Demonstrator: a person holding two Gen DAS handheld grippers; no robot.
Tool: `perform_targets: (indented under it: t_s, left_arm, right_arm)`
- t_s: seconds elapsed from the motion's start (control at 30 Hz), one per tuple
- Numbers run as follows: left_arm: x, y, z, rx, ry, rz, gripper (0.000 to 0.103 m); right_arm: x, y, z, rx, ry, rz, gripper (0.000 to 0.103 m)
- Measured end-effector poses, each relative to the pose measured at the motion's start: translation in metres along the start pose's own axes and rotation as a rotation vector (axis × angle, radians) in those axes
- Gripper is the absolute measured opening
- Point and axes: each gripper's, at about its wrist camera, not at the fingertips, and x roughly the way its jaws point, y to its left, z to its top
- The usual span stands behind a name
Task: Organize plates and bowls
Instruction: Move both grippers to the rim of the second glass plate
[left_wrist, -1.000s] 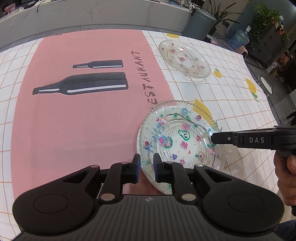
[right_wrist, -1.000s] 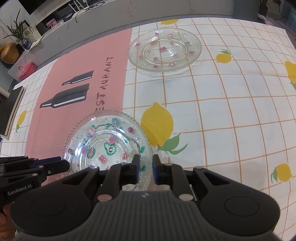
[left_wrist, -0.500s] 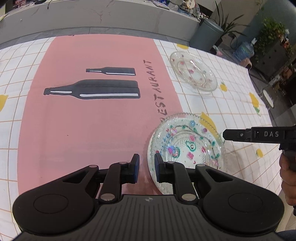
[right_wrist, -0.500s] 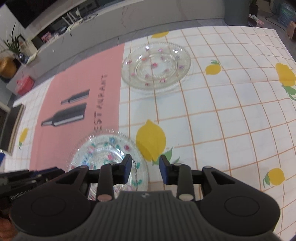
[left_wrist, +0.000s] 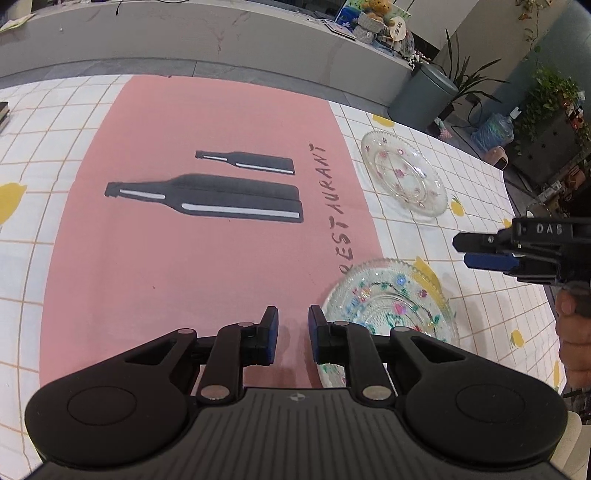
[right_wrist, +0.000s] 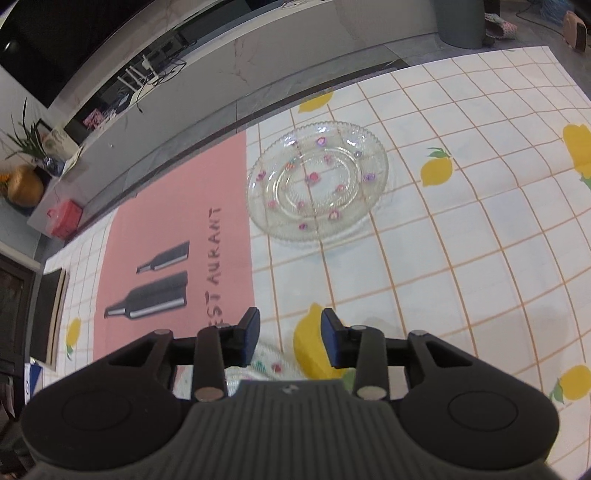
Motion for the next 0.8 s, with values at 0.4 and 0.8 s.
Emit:
perform_targets:
  t_s: [0.4, 0.8]
  left_arm:
    - [-0.001, 0.0, 0.031, -0.032, 0.021, 0.021, 0.026]
    - [0.045, -0.066, 0.106, 0.024, 0.027, -0.009, 0.042]
  right_arm:
    - [0.004, -0.031, 0.028, 0.098, -0.038, 0.006, 0.046]
    - [0.008, -0.092, 0.05, 0.368, -0.154, 0.07, 0.046]
